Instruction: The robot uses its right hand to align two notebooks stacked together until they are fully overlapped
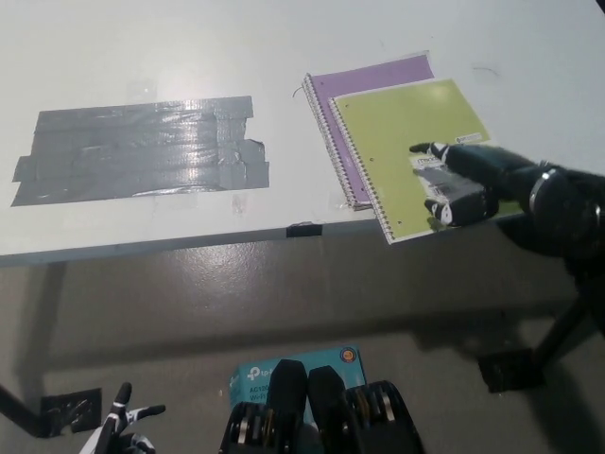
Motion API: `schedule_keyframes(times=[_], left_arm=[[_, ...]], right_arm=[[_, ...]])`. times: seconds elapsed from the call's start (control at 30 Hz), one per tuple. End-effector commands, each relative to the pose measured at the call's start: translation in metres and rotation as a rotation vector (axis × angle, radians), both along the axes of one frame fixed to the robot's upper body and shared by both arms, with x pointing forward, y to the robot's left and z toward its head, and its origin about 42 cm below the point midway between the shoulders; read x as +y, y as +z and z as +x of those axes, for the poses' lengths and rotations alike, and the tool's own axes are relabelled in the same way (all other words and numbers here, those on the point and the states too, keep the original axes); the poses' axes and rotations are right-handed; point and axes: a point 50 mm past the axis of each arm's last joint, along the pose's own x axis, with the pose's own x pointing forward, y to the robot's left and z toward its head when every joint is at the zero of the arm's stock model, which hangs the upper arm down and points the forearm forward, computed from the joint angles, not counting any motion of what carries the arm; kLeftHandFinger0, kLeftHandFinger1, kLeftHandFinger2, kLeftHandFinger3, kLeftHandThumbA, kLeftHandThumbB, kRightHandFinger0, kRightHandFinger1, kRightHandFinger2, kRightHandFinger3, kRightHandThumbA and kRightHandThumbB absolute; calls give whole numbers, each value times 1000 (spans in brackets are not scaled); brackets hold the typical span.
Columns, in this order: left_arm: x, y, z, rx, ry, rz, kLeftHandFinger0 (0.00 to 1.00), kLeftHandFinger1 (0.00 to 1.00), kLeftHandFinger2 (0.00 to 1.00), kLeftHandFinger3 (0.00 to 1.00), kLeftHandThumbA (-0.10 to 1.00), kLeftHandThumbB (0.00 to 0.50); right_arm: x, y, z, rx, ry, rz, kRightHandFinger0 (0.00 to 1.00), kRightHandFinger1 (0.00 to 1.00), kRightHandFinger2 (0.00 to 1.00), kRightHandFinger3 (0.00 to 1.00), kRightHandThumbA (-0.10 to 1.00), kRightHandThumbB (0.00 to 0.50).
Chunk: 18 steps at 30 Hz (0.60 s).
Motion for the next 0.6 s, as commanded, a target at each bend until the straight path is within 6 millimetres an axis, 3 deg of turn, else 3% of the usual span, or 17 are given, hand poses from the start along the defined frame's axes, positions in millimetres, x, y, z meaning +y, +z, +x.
schedule_keyframes(times=[0.0,0.23,0.37,0.4,0.47,0.57], left_arm=[[-2,11,3,-60,-43,22,74,171,230,726,1000,500],[-5,11,4,-74,-83,51,83,127,218,708,1000,500],[-5,11,5,-77,-94,53,90,137,226,722,1000,500],[-5,11,5,-75,-91,39,79,132,216,720,1000,500],[-7,10,4,-67,-89,33,77,135,223,727,1000,500],[-7,8,4,-70,-90,31,57,116,203,713,1000,500]], right_arm=[[4,6,3,-162,20,-101,1000,1000,1000,1000,582,280],[-1,-4,10,-268,24,-227,1000,1000,1000,1000,550,246],[0,-8,12,-293,20,-227,1000,1000,1000,1000,623,257],[2,-10,13,-293,25,-226,1000,1000,1000,1000,708,282],[4,-12,14,-281,27,-220,1000,1000,1000,1000,758,289],[10,-13,13,-263,37,-230,1000,1000,1000,1000,764,285]])
